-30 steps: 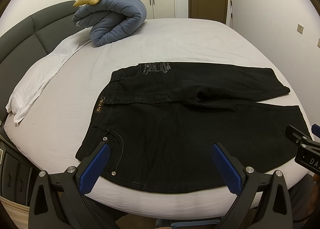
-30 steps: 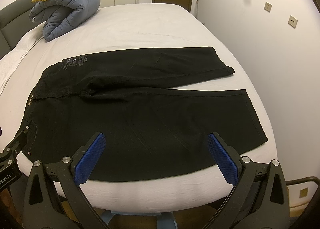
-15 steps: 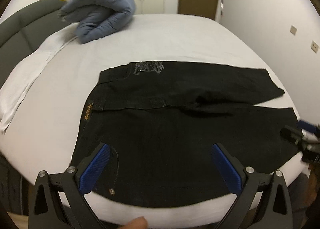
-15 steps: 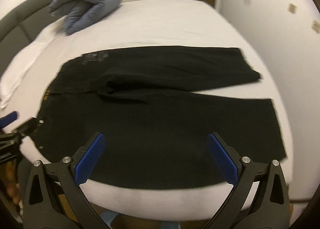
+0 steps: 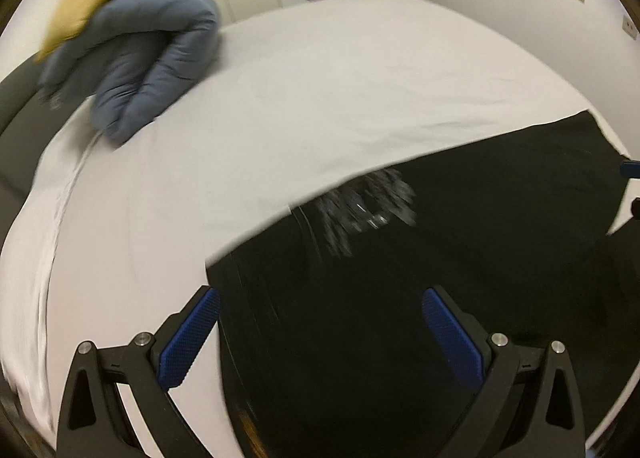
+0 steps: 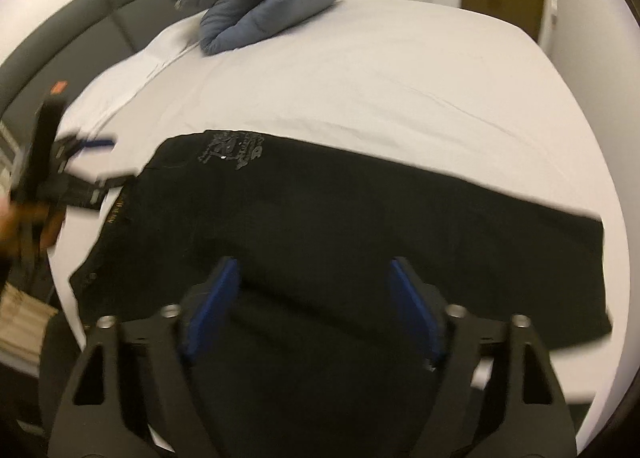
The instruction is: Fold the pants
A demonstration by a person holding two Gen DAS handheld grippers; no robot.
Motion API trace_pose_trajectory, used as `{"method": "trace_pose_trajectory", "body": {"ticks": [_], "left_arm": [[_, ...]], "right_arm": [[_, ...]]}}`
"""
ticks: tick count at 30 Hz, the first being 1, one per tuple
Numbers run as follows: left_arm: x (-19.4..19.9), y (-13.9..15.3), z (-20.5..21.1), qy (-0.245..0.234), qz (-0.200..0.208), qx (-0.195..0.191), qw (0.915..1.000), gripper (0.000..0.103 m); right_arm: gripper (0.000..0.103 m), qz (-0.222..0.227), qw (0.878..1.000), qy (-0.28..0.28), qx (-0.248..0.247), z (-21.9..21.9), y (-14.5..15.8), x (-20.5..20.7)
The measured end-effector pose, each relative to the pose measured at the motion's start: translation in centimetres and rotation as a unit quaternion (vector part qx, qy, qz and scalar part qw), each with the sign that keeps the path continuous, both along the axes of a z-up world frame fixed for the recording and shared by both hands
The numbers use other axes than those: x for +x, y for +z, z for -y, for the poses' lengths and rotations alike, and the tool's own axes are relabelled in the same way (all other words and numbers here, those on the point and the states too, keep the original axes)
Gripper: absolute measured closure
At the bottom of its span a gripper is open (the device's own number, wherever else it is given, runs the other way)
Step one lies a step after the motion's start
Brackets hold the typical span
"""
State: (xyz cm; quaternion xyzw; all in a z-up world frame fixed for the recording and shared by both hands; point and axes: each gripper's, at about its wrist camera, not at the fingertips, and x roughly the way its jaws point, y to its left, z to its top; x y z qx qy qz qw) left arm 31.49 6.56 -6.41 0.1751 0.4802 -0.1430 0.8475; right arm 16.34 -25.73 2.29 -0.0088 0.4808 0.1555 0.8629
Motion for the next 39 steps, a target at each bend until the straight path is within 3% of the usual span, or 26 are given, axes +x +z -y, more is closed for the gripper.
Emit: {"method": "trace_pose_trajectory", "body": {"ticks": [1, 6, 9, 12, 15, 16, 18, 20, 23, 26, 32, 39], "left_arm": [[2.1, -0.6, 0.0, -0.013, -0.008, 0.01, 0.9998, 0.0], [9.3, -4.2, 0.1, -0.07, -0.065, 0.048, 0.9943, 0.0], [11.3, -6.3, 0.0, -0.096, -0.101, 0.038, 0.9895, 0.0], [12.9, -9.2, 0.0, -0.108, -0.153, 0.036, 0.9816, 0.008], [13.4, -10.5, -0.3, -0.112, -0.177, 0.009, 0.9777, 0.015], [13.4, -10.5, -0.5, -0.113, -0.179, -0.001, 0.9772, 0.023], [13.1, -10.2, -0.7, -0.115, -0.185, -0.025, 0.9757, 0.049], [12.6, -9.7, -0.8, -0.118, -0.185, -0.035, 0.975, 0.083], [10.6, -8.5, 0.0, -0.134, -0.144, -0.009, 0.9804, 0.097], [6.9, -6.7, 0.6, -0.153, -0.081, 0.008, 0.9849, 0.097], [1.6, -4.7, 0.4, -0.165, -0.004, 0.018, 0.9861, 0.098], [0.1, -3.0, -0.4, -0.181, 0.026, 0.032, 0.9826, 0.098]], "right_arm": [[0.042, -0.003, 1.0, 0.015, 0.001, 0.1, -0.4, 1.5], [0.042, -0.019, 0.998, 0.066, -0.007, 0.8, -2.8, 7.1], [0.042, -0.029, 0.995, 0.092, -0.006, 1.2, -4.5, 9.7], [0.042, -0.033, 0.993, 0.113, -0.001, 0.9, -5.6, 10.5], [0.042, -0.037, 0.991, 0.125, 0.0, 0.3, -6.3, 11.4], [0.042, -0.039, 0.991, 0.128, -0.002, 0.3, -6.6, 12.1], [0.042, -0.038, 0.99, 0.139, -0.004, 0.4, -6.5, 12.9], [0.042, -0.033, 0.988, 0.152, -0.005, -0.4, -5.8, 12.9], [0.042, -0.027, 0.984, 0.172, -0.022, -2.0, -5.8, 14.6], [0.042, -0.027, 0.981, 0.189, -0.038, -3.5, -5.5, 15.9], [0.042, -0.029, 0.97, 0.232, -0.072, -6.2, -5.3, 17.9], [0.042, -0.039, 0.955, 0.272, -0.114, -8.6, -6.5, 20.1]]}}
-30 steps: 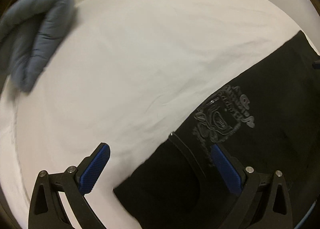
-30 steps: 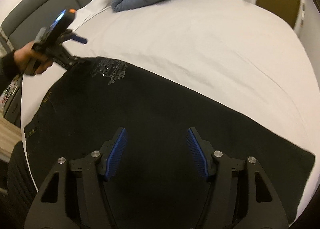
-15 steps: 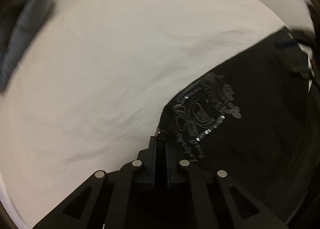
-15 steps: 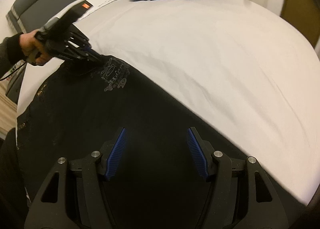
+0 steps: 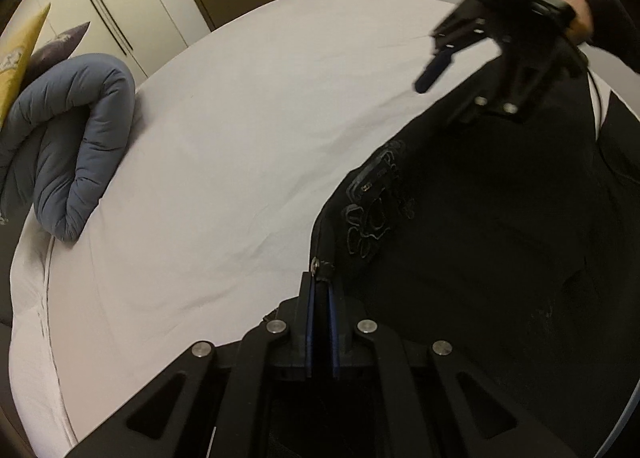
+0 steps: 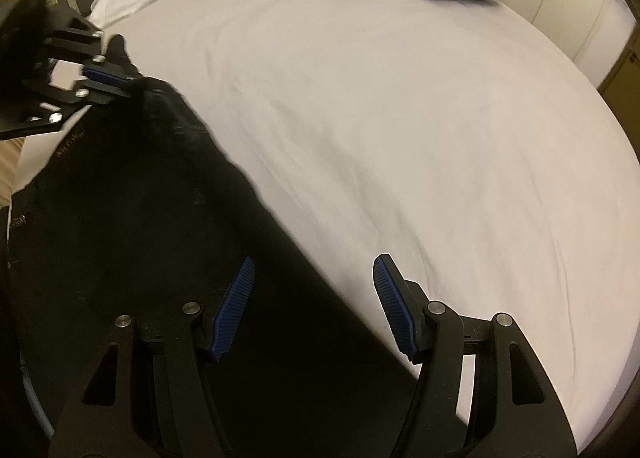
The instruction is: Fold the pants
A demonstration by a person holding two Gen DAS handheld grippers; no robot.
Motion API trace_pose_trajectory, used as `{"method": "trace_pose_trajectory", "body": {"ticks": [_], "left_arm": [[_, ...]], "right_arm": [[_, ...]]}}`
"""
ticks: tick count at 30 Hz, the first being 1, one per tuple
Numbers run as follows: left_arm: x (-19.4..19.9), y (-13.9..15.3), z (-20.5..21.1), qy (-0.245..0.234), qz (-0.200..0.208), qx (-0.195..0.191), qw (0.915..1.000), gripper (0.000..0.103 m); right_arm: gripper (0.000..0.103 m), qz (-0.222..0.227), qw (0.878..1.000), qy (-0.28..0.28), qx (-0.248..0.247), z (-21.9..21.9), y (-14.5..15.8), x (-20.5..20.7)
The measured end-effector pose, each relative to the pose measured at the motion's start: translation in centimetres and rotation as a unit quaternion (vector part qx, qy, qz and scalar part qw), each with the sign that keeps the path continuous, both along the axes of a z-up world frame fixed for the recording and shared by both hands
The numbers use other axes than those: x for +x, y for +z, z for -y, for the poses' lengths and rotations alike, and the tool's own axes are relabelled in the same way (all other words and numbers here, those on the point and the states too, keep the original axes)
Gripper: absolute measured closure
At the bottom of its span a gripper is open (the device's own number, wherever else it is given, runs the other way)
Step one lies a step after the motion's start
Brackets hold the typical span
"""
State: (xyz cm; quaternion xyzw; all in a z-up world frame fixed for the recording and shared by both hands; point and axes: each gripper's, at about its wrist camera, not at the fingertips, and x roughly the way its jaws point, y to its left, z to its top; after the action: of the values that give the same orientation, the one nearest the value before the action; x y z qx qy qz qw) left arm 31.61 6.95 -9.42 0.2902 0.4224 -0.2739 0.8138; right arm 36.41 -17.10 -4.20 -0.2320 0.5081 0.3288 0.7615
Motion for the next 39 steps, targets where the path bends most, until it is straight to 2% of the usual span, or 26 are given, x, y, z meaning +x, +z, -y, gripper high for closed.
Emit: {"method": "trace_pose_trajectory", "body": {"ticks": [4, 6, 8, 9, 11, 12, 15, 18, 21, 23, 25, 27, 28, 29, 33, 35, 39], "left_arm": [[-1.5, -0.1, 0.4, -0.003, 0.0, 0.0, 1.0, 0.098], [-0.6, -0.1, 0.3, -0.002, 0.001, -0.002, 1.0, 0.098], [0.0, -0.1, 0.1, 0.0, 0.001, -0.004, 1.0, 0.098], [0.3, -0.1, 0.1, 0.001, 0.001, -0.005, 1.0, 0.098], [0.4, -0.1, 0.1, 0.001, 0.002, -0.004, 1.0, 0.098], [0.3, -0.1, 0.1, 0.002, 0.004, -0.005, 1.0, 0.098], [0.2, 0.0, -0.1, 0.01, 0.005, -0.011, 0.9999, 0.098], [0.1, 0.2, -0.3, 0.016, 0.005, -0.017, 0.9997, 0.098], [-0.7, 0.6, -0.3, 0.016, 0.007, -0.02, 0.9997, 0.098], [-1.3, 0.9, -0.4, 0.018, 0.006, -0.023, 0.9995, 0.098], [-1.4, 1.1, -0.6, 0.021, 0.001, -0.031, 0.9993, 0.098], [-2.2, 1.3, -0.5, 0.02, -0.002, -0.031, 0.9993, 0.098], [-2.7, 1.4, -0.5, 0.019, -0.002, -0.031, 0.9993, 0.098], [-3.3, 1.5, -0.6, 0.018, -0.002, -0.031, 0.9994, 0.098], [-6.2, 1.9, -1.1, 0.01, -0.003, -0.032, 0.9994, 0.098], [-8.0, 1.8, -1.4, -0.001, -0.005, -0.029, 0.9996, 0.098], [-12.1, 1.0, -2.4, -0.028, -0.014, -0.022, 0.9993, 0.098]], "right_arm": [[0.042, -0.014, 1.0, -0.002, 0.011, -0.2, 0.0, 1.1], [0.042, -0.021, 1.0, 0.006, 0.018, -0.9, 0.0, 1.1], [0.056, -0.022, 0.999, 0.021, 0.01, -1.7, 0.0, 0.5], [0.075, -0.028, 0.999, 0.024, 0.009, -1.9, -0.1, 0.5], [0.086, -0.037, 0.999, 0.019, 0.013, -2.3, -0.2, 0.6], [0.095, -0.041, 0.999, 0.015, 0.018, -2.3, 0.0, 0.5], [0.098, -0.037, 0.999, -0.011, 0.028, -2.2, 0.6, -0.2], [0.1, -0.043, 0.996, -0.062, 0.053, -1.6, 1.6, -1.3], [0.101, -0.057, 0.986, -0.138, 0.077, -1.7, 2.0, -1.2], [0.101, -0.071, 0.973, -0.194, 0.106, -1.9, 2.0, -0.7], [0.101, -0.096, 0.953, -0.248, 0.148, -1.7, 2.2, -0.8], [0.101, -0.116, 0.936, -0.273, 0.191, -2.0, 2.0, -1.6], [0.101, -0.124, 0.932, -0.272, 0.205, -2.2, 1.9, -2.3], [0.101, -0.123, 0.934, -0.264, 0.205, -3.2, 2.3, -3.5], [0.101, -0.086, 0.961, -0.206, 0.161, -6.8, 2.8, -7.7], [0.101, -0.057, 0.977, -0.165, 0.124, -6.7, 4.3, -11.1], [0.101, -0.008, 0.995, -0.091, 0.043, -5.9, 6.0, -17.3]]}}
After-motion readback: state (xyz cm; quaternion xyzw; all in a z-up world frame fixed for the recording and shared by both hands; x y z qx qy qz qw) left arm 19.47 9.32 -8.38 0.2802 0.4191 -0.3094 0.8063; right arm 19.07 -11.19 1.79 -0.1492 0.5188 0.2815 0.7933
